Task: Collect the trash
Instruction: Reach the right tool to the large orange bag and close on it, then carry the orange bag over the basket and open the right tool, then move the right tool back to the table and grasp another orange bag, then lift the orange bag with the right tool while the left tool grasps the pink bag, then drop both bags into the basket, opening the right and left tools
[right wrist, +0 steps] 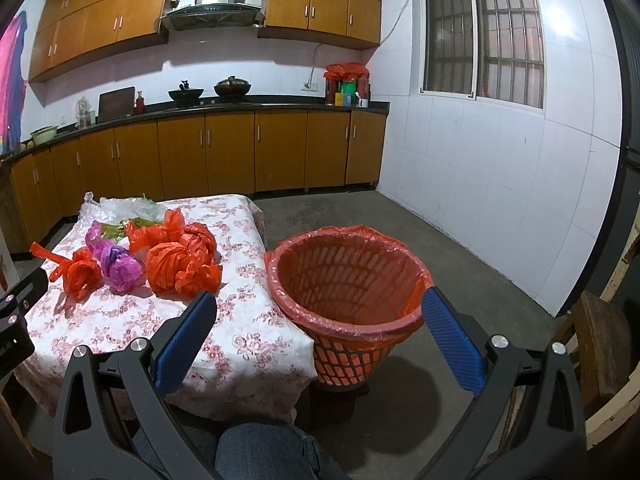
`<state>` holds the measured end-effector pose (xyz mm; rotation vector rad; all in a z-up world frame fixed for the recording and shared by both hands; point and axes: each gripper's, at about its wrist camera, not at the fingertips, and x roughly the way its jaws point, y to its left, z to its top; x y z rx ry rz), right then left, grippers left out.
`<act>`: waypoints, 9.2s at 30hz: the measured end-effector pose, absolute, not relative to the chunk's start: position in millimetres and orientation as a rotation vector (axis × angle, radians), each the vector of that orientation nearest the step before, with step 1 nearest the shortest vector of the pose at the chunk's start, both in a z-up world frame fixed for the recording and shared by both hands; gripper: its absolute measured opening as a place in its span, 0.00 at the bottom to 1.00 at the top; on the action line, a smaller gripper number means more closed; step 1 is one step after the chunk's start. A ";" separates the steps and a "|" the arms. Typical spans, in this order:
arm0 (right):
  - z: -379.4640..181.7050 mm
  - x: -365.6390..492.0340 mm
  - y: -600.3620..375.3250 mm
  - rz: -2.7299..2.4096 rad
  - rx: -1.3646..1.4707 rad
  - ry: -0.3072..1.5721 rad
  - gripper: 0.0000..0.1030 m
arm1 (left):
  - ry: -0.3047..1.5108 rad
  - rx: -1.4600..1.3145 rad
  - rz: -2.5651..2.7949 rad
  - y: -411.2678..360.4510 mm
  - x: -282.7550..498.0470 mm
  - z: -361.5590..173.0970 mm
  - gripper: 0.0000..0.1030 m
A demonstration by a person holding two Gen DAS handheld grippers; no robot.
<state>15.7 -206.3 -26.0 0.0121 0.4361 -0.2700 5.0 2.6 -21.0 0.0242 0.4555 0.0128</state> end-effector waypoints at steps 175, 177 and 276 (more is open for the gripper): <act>-57.8 232.5 -186.3 0.022 0.027 0.530 0.80 | 0.520 -0.044 0.124 82.0 180.4 -45.2 0.83; -65.8 245.4 -174.6 0.047 0.023 0.555 0.80 | 0.525 -0.060 0.136 91.5 179.0 -48.8 0.83; -13.8 143.4 -269.9 -0.096 0.127 0.480 0.52 | 0.569 -0.044 -0.407 -39.3 175.6 4.9 0.49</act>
